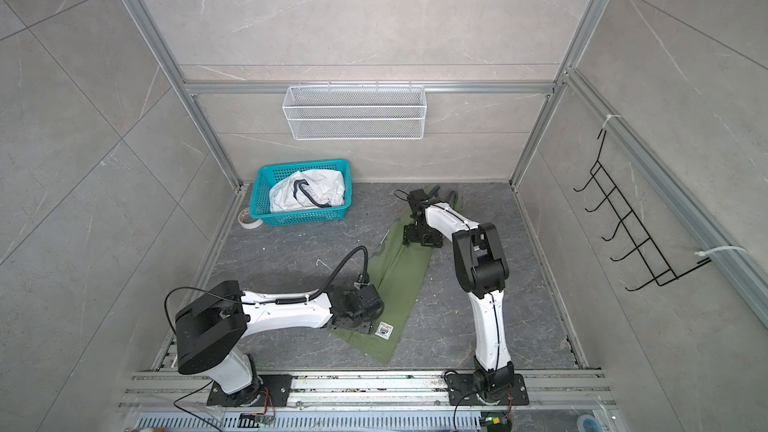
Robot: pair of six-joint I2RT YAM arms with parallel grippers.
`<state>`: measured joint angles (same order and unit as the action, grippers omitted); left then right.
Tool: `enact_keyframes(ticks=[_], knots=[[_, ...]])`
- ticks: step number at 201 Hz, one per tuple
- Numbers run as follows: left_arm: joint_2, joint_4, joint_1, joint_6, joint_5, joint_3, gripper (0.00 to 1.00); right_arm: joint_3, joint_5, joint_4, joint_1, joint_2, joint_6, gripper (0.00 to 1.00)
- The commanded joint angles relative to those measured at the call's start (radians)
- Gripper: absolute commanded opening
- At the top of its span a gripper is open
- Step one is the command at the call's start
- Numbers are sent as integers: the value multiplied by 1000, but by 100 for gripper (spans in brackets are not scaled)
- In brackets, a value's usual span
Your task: Fold and stack the tank tops
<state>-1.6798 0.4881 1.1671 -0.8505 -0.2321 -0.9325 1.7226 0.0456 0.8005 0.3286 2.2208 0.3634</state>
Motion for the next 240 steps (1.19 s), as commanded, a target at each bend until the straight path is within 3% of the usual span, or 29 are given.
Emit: enact_keyframes(ticks=[1,47,103,144,181,240], knots=[[-8,62,40,-71,68,27,76,64,-3,21,34,84,-17,87],[-6,17,60,-88,68,-9,76,228,-16,83,55,155,-6,87],[-20,-13,75,-73,84,-33,76,279,1,123,56,98,-26,88],[77,10,66,-71,24,19,77,119,34,77,54,-78,-32,90],[123,7,17,-31,14,49,77,-70,-39,-31,60,-185,-7,89],[15,-18,8,1,68,17,76,-113,-114,-109,112,-116,13,84]])
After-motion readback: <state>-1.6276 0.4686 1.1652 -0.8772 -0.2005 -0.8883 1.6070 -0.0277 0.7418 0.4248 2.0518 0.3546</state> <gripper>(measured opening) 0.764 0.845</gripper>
